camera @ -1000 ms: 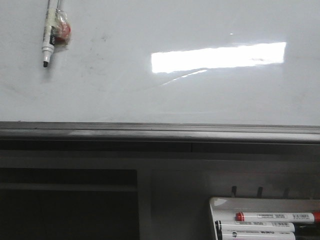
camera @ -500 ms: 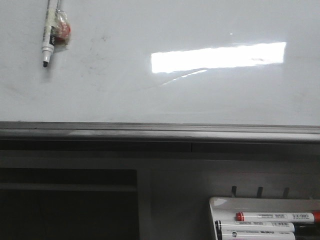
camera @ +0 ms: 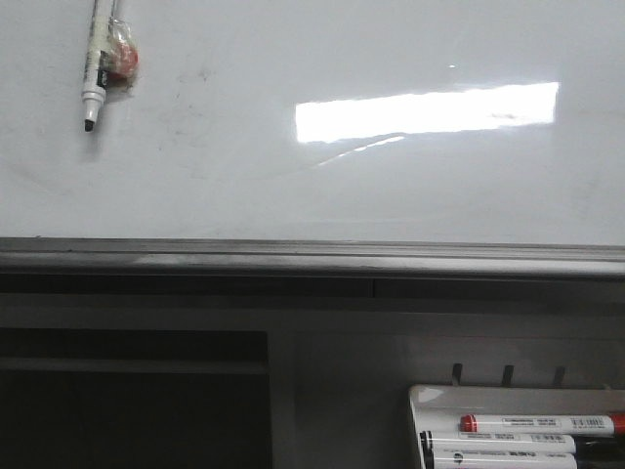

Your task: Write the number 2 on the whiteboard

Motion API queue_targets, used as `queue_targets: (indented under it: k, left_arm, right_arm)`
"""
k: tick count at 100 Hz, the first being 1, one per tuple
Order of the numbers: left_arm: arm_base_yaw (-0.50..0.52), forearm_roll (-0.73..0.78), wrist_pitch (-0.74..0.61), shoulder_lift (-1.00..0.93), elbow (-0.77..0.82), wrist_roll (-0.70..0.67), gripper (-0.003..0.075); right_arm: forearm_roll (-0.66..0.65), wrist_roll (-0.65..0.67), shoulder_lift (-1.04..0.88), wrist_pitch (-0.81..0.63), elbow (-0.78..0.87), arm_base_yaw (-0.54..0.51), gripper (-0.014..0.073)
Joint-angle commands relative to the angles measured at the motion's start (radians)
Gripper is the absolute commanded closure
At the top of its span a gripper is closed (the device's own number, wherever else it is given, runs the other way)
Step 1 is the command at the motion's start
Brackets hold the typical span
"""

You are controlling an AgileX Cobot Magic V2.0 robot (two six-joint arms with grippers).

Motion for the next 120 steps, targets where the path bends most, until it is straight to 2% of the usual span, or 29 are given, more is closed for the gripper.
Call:
queue_targets:
  k: [1,9,23,31,40,46,54,66,76,84,89,95,101,106,111,120]
  left_arm:
    - [0.0,0.015,-0.086,-0.026,0.011,-0.004,0.0741]
    - [0.0,-0.006,-0.153,-0.026,0.011,-0.004,0.0741]
    - [0.0,-0.372,-0.406,-0.026,0.011,-0.004,0.0741]
    - [0.0,-0.583,-0.554,-0.026,0.007,-0.006,0.0741]
    - [0.0,-0.838,-0.568,-0.026,-0.011,-0.006,0.0741]
    - [0.0,-0.918,-0.561,-0.026,-0.02,-0.006,0.0741]
    - [0.0,-0.892,-0.529,-0.026,-0.046,-0.006,0.0741]
    - [0.0,-0.734,-0.354,0.007,-0.154,0.006,0.0741]
    - [0.003,-0.537,-0.203,0.109,-0.294,0.006,0.0741]
    - [0.003,-0.381,-0.086,0.25,-0.407,0.006,0.0727]
    - [0.003,-0.297,-0.01,0.342,-0.478,0.011,0.0671]
    - [0.002,-0.256,0.056,0.45,-0.557,0.035,0.0538]
    - [0.002,-0.249,0.068,0.567,-0.613,0.057,0.0392]
    - [0.002,-0.251,0.068,0.649,-0.655,0.057,0.0314]
    - [0.002,-0.251,0.068,0.722,-0.698,0.059,0.0283]
    - [0.002,-0.262,0.066,0.839,-0.761,0.081,0.0283]
  right_arm:
    - [0.002,-0.006,-0.02,-0.093,0.024,-0.007,0.0672]
    - [0.045,-0.006,-0.02,-0.099,0.024,-0.007,0.0672]
    - [0.261,-0.006,-0.02,-0.118,0.024,-0.007,0.0672]
    - [0.304,-0.006,-0.02,-0.116,0.018,-0.007,0.0672]
    - [0.304,-0.006,-0.02,-0.087,-0.008,-0.007,0.0672]
    - [0.304,-0.006,-0.02,-0.051,-0.038,-0.007,0.0672]
    - [0.303,-0.006,-0.02,0.043,-0.105,-0.007,0.0672]
    - [0.295,-0.046,-0.01,0.22,-0.224,-0.007,0.0647]
    - [0.295,-0.15,0.019,0.361,-0.319,-0.007,0.0538]
    - [0.295,-0.199,0.058,0.444,-0.384,-0.007,0.0397]
    - [0.295,-0.2,0.084,0.474,-0.414,-0.007,0.0323]
    - [0.295,-0.2,0.115,0.498,-0.441,-0.007,0.0263]
    - [0.295,-0.2,0.136,0.509,-0.461,-0.007,0.0253]
    - [0.295,-0.2,0.147,0.507,-0.468,-0.007,0.0256]
    - [0.295,-0.2,0.149,0.503,-0.468,-0.007,0.0256]
    - [0.295,-0.2,0.149,0.507,-0.468,-0.007,0.0256]
